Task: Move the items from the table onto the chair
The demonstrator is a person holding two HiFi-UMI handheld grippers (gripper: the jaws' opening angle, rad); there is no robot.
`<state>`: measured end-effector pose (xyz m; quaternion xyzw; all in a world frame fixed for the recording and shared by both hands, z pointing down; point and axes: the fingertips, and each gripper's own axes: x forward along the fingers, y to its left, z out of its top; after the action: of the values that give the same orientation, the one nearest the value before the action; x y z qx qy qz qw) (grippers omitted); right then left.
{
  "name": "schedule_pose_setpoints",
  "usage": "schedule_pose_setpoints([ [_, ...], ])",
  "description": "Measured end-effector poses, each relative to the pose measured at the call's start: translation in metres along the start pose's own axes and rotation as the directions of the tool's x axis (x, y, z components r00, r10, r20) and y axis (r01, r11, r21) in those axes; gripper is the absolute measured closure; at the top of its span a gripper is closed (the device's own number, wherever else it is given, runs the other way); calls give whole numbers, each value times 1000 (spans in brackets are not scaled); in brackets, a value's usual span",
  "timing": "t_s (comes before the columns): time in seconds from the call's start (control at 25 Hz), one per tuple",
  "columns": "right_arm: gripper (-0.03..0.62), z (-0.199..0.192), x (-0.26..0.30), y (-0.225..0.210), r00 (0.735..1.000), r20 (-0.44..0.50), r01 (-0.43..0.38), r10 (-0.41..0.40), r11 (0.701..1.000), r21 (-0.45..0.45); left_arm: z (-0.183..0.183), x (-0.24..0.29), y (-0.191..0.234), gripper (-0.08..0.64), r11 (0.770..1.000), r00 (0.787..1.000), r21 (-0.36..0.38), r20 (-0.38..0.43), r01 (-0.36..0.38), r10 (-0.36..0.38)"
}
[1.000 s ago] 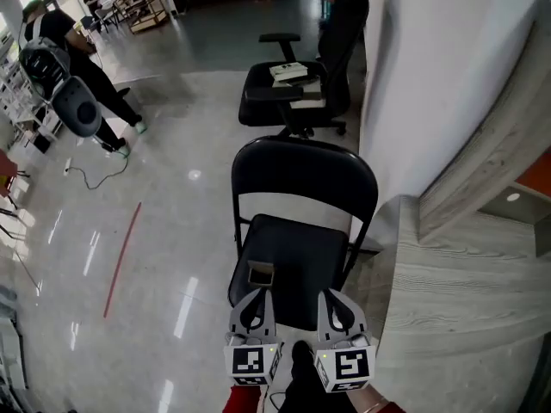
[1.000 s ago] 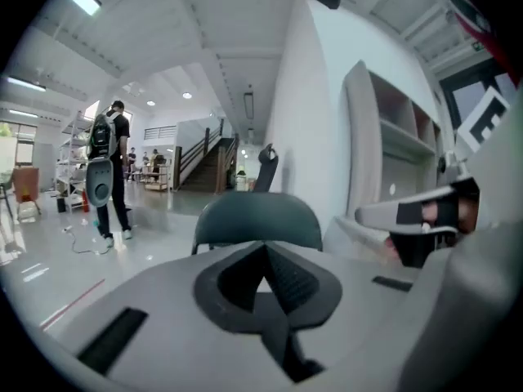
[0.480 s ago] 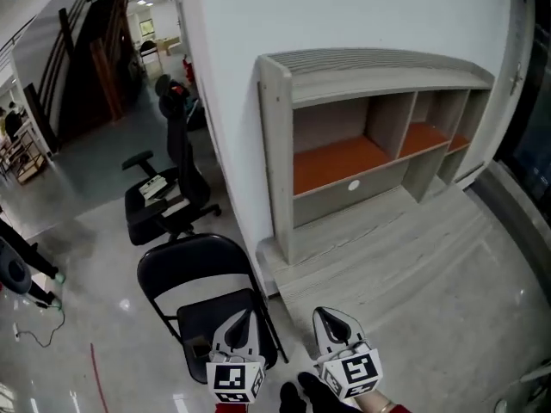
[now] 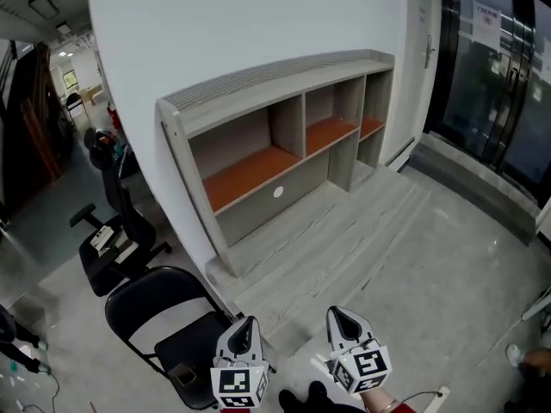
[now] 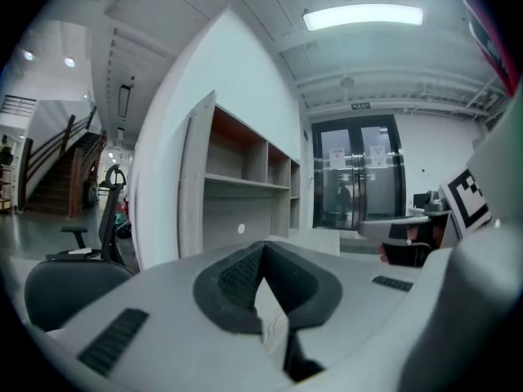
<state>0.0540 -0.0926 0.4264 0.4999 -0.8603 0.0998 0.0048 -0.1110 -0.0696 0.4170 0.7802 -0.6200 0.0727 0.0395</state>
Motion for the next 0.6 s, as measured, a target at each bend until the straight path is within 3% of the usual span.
schedule_pose_setpoints([
  [0.16, 586, 5, -14, -15, 1000, 13, 28, -28, 1000, -1, 2, 1, -22, 552, 999, 999, 35, 10, 33, -34],
  [0.6, 586, 0, -30, -17, 1000, -3, 9, -9, 1000, -11, 5, 1, -42, 552, 999, 999, 31, 17, 43, -43],
])
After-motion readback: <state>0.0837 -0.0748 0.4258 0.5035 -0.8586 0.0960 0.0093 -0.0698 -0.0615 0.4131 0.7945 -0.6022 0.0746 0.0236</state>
